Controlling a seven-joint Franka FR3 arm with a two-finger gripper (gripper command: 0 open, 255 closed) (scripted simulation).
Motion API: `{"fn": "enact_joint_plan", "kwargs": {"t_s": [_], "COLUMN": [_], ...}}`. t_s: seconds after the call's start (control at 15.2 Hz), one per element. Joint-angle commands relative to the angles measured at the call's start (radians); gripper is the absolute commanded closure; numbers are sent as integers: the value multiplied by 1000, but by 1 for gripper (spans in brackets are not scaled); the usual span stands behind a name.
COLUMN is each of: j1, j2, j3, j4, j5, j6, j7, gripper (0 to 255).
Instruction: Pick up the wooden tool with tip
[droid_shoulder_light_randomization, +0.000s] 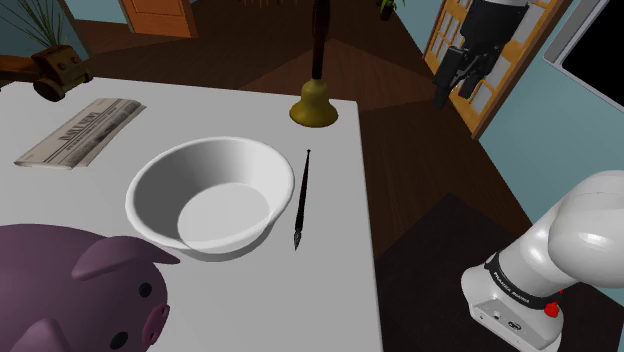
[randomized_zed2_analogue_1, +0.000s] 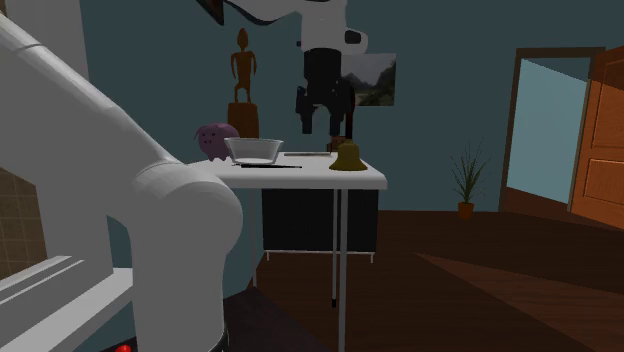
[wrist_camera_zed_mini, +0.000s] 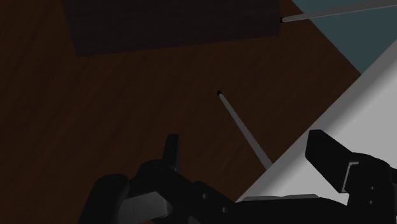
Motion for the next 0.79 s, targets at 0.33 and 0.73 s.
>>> {"fn": "enact_joint_plan", "kwargs": {"t_s": [0.33,0.73], "j1": [-3,-29], "j2": [31,143], "j3": [157,345], "j4": [18,103], "j5": [82,151], "j6": [14,45], "j7": [247,545], "gripper": [0,0]}}
